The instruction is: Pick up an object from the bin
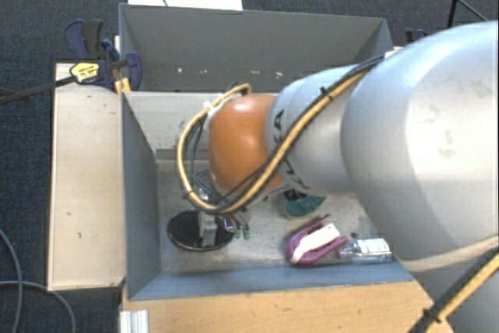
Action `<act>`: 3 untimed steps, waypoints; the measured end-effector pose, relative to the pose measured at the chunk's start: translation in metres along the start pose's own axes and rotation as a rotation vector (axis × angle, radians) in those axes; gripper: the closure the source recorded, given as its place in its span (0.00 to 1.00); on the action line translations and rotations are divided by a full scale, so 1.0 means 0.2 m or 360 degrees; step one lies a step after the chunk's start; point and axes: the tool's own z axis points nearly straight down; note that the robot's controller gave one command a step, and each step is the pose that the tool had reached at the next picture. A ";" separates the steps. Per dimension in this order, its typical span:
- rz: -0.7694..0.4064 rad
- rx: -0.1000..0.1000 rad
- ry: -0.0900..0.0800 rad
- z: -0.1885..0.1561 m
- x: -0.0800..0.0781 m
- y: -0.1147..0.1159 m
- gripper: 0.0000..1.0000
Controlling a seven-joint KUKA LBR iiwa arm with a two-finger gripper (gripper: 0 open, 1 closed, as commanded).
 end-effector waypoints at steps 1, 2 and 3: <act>0.0054 0.0021 0.0001 0.04 0.05 0.16 1.00; -0.0289 -0.0007 -0.0017 0.04 0.14 0.09 1.00; -0.0838 0.0000 0.0000 -0.06 0.02 0.00 1.00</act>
Offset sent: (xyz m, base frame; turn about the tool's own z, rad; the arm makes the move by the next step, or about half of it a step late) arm -0.0153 0.0373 -0.0109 0.0360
